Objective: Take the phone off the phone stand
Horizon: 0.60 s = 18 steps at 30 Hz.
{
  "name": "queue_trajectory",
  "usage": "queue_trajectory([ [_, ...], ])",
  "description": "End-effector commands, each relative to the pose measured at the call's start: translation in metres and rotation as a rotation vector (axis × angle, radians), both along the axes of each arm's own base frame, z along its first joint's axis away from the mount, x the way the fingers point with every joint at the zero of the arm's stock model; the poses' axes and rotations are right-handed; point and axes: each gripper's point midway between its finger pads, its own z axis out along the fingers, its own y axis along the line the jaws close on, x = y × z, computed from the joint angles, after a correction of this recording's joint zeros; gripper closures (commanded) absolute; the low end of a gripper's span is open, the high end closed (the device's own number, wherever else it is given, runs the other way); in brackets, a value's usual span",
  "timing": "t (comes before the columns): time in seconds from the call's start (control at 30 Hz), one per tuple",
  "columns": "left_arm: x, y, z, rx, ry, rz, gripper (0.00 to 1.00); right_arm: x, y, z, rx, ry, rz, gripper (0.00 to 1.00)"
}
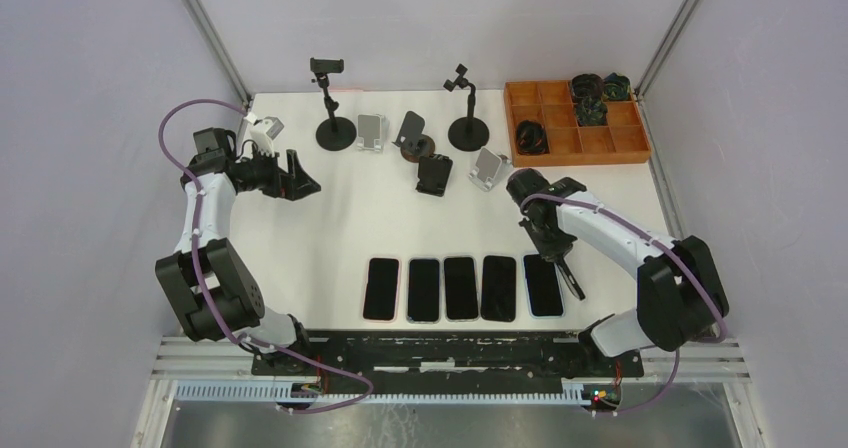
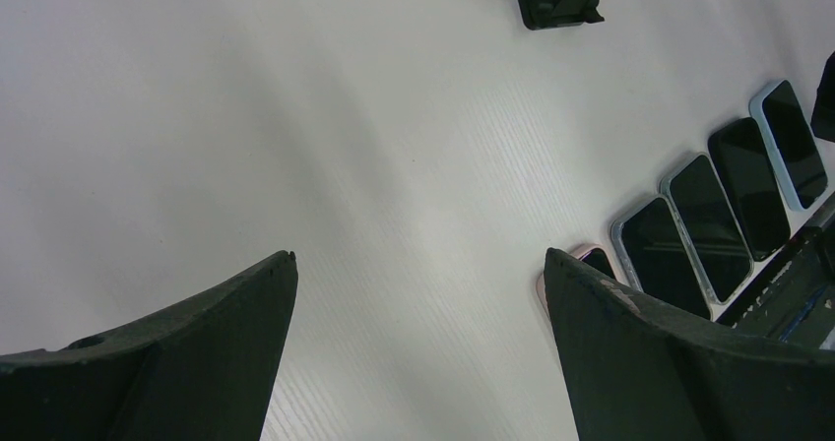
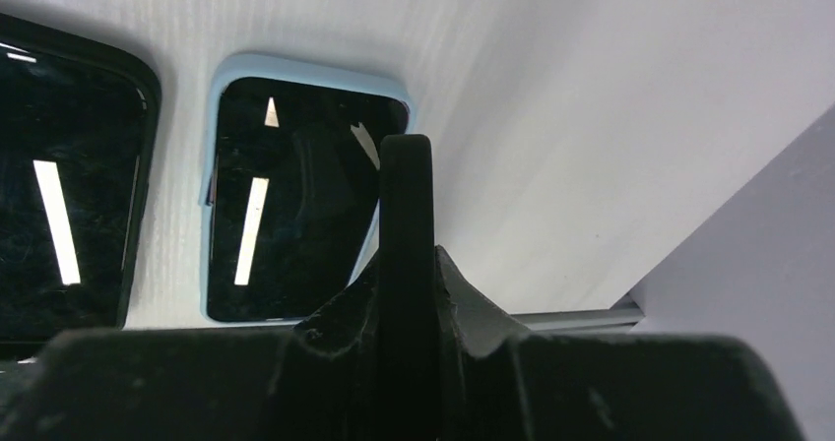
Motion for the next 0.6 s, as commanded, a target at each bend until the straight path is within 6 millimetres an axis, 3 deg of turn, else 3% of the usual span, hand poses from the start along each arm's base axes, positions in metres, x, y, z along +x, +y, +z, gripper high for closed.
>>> queue_trajectory([
  [0.0,0.007,0.003,0.008,0.033,-0.057,-0.030,0.00,-0.001,0.006,-0.028,0.050,0.046,0.013,1.00],
  [0.07,0.006,0.004,0.007,0.033,-0.055,-0.028,0.00,0.008,0.002,-0.035,0.070,0.027,-0.029,0.96],
  [0.2,0.005,0.004,0.005,0.041,-0.053,-0.029,0.00,0.032,-0.002,-0.031,0.184,-0.069,-0.121,0.58],
  [0.23,0.005,0.005,0.004,0.044,-0.053,-0.029,0.00,0.037,-0.008,-0.028,0.202,-0.095,-0.152,0.54],
  [0.37,0.006,0.006,0.001,0.046,-0.048,-0.032,0.00,0.047,-0.017,-0.023,0.266,-0.153,-0.212,0.45],
  [0.47,0.007,0.005,-0.001,0.033,-0.042,-0.036,0.00,0.048,-0.030,-0.020,0.231,-0.193,-0.259,0.37],
  [0.57,0.006,0.004,-0.003,0.030,-0.039,-0.039,0.00,0.047,-0.044,-0.017,0.167,-0.225,-0.288,0.35],
])
